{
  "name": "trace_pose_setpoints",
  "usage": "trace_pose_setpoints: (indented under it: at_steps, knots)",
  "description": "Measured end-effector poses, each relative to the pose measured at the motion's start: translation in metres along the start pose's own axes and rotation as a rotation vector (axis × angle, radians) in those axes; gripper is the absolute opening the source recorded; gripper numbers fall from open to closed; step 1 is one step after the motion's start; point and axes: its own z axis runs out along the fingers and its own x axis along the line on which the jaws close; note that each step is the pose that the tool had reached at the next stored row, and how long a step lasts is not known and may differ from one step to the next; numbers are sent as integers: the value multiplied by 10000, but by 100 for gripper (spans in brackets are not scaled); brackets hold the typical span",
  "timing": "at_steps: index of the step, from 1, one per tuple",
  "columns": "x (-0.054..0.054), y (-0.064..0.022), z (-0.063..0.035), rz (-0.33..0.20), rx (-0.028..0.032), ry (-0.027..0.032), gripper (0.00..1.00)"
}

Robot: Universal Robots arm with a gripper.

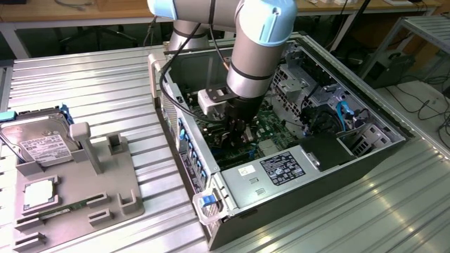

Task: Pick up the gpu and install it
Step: 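Insert the gpu into the slot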

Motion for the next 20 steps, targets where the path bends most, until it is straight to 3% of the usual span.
trace_pose_setpoints:
  at_steps: [4,5,6,9,10,13,20]
  knots:
    - [0,0,-8,-1,13,-1,28]
    - [-3,-1,-32,-1,36,-22,28]
    - [-1,0,-72,-2,40,-7,28]
    - [-1,1,-106,-1,40,-2,35]
    - [-1,1,-114,0,37,2,42]
    - [-2,2,-151,-1,39,1,42]
    - [-7,5,-443,-1,66,3,42]
